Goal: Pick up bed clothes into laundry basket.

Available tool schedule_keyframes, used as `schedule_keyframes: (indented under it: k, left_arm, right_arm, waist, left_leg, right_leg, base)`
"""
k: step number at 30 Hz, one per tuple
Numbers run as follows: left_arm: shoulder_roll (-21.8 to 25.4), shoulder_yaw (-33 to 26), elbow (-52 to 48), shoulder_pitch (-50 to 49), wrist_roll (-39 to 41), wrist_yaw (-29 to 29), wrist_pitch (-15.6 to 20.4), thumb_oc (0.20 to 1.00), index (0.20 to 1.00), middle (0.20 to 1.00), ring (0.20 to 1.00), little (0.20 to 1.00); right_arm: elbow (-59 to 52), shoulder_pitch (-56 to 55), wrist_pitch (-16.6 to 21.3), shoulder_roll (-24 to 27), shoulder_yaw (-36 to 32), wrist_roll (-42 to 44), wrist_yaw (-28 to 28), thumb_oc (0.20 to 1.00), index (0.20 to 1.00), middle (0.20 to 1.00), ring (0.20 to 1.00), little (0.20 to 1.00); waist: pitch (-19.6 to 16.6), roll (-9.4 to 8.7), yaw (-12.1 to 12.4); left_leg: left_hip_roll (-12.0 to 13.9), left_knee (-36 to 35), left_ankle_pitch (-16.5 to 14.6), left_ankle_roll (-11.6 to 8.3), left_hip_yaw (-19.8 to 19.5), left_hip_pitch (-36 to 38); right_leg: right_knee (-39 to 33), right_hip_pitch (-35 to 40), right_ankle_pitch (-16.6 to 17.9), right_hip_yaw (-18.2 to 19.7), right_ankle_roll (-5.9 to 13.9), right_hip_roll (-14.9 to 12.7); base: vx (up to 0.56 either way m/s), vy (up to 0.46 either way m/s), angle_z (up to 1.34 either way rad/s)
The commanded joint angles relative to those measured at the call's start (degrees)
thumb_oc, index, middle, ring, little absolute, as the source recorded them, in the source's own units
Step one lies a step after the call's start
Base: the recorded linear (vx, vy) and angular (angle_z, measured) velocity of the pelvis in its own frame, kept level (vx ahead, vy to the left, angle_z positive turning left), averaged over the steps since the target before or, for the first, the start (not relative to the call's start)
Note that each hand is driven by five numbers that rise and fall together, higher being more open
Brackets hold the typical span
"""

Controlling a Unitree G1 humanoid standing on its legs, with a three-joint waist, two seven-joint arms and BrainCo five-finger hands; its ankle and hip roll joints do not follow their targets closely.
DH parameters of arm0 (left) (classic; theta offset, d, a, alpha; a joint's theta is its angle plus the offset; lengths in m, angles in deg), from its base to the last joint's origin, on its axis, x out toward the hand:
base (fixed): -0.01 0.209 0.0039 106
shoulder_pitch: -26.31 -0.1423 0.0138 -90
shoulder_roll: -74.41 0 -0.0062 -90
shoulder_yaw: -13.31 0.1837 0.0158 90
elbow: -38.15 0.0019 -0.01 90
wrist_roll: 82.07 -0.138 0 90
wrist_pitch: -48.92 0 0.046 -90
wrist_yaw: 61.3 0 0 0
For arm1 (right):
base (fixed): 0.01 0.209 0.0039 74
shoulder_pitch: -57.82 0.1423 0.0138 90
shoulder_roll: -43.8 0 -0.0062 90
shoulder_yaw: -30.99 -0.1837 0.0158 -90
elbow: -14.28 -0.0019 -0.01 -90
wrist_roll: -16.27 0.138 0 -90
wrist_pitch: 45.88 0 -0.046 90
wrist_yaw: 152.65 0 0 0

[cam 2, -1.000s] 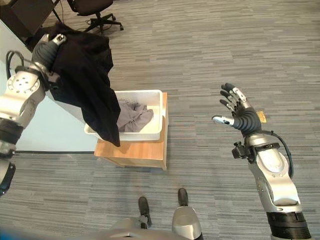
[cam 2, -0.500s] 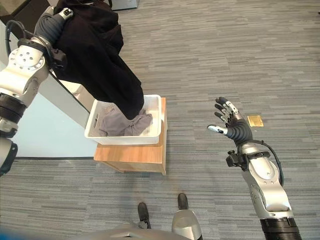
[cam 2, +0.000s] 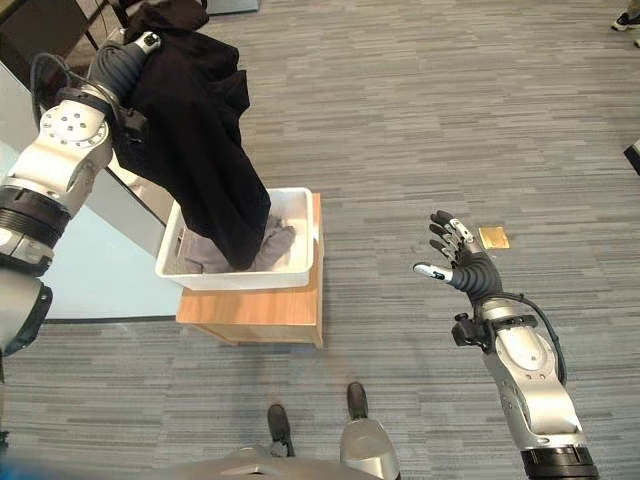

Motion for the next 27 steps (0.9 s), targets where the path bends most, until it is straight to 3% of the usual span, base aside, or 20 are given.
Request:
schedule_keyframes:
  k: [1,11,15,19,20,21,22,27]
  left_arm:
    - [1.2,-0.4,4.8,11.4,-3.1,1.1,2.2,0.2,0.2,0.2,0.2,0.2]
    - [0.6,-1.8,7.6,5.9,-11.6,-0.5,0.9,0.2,0.2,0.2,0.2,0.2]
    - [-0.3,0.9,8.6,5.8,-18.2,-2.0,0.4,0.2,0.2,0.2,0.2,0.2]
    - [-1.2,1.7,9.8,5.7,-19.0,-2.6,0.1,0.2,0.2,0.2,0.2,0.2]
    - [-1.6,2.9,11.6,6.4,-20.0,-4.2,-0.3,0.523,0.523,0.523,0.523,0.523]
    - [-1.6,3.7,12.3,7.1,-21.1,-3.6,-0.5,0.636,0.636,0.636,0.636,0.636]
    - [-1.6,4.0,13.6,7.6,-21.5,-3.5,-0.7,1.0,1.0,1.0,1.0,1.0]
    - [-0.6,6.7,17.5,10.2,-26.2,-4.0,-1.6,1.0,1.0,1.0,1.0,1.0]
  right_arm:
    - [-1.5,5.1,4.6,1.0,-1.2,0.9,-0.9,1.0,1.0,1.0,1.0,1.0]
    - [-2.2,2.6,5.3,-1.7,0.7,-1.1,-1.4,1.0,1.0,1.0,1.0,1.0]
    - [-2.9,1.9,5.7,-1.6,0.6,-0.8,-1.1,1.0,1.0,1.0,1.0,1.0]
    - [-3.8,1.8,6.2,-0.8,0.1,-0.3,-0.6,1.0,1.0,1.0,1.0,1.0]
    - [-4.6,1.8,6.4,-0.3,-0.3,0.4,-0.3,1.0,1.0,1.0,1.0,1.0]
    - [-4.8,1.9,6.5,-0.1,-0.3,0.7,-0.2,1.0,1.0,1.0,1.0,1.0]
    - [-4.9,1.8,6.6,0.1,-0.3,0.8,-0.2,1.0,1.0,1.0,1.0,1.0]
    - [-5.8,0.9,6.3,1.4,-1.2,0.6,0.4,1.0,1.0,1.0,1.0,1.0]
  waist:
    - [4.3,-1.59,0.0]
    - [8.5,-4.22,0.1]
    - [9.2,-4.46,0.1]
    - [9.6,-4.44,0.2]
    - [9.8,-4.4,0.2]
    - [9.8,-4.33,0.2]
    - [9.8,-4.28,0.2]
    - [9.7,-3.94,0.1]
  left_leg:
    - [0.9,0.3,-3.1,-2.52,-0.5,2.7]
    - [1.6,0.3,-1.7,-2.66,0.4,-1.2]
    - [1.5,0.3,-1.7,-2.53,0.3,-1.3]
    - [1.3,0.3,-1.8,-2.5,0.1,-1.5]
    - [1.3,0.3,-1.7,-2.48,0.0,-1.6]
    - [1.2,0.3,-1.7,-2.45,0.0,-1.6]
    - [1.2,0.3,-1.8,-2.42,0.0,-1.5]
    - [1.2,0.3,-1.8,-2.34,0.1,-0.7]
  right_leg:
    - [1.3,2.9,-4.9,0.3,6.06,-3.7]
    - [1.2,-1.5,-3.3,1.8,5.94,-3.1]
    - [1.3,-1.6,-3.4,1.8,5.84,-3.2]
    - [1.3,-1.7,-3.4,1.7,5.87,-3.4]
    - [1.3,-1.7,-3.4,1.5,5.93,-3.5]
    - [1.3,-1.7,-3.3,1.5,5.98,-3.6]
    - [1.3,-1.6,-3.2,1.4,6.0,-3.6]
    - [1.4,-1.0,-3.2,1.4,6.16,-3.6]
  base:
    - [-0.1,0.006,-0.07]
    - [-0.03,0.001,-0.12]
    - [-0.02,0.005,0.01]
    - [-0.03,0.006,0.03]
    - [-0.04,0.004,0.02]
    - [-0.05,0.006,0.02]
    - [-0.03,0.005,0.0]
    - [-0.01,0.002,0.0]
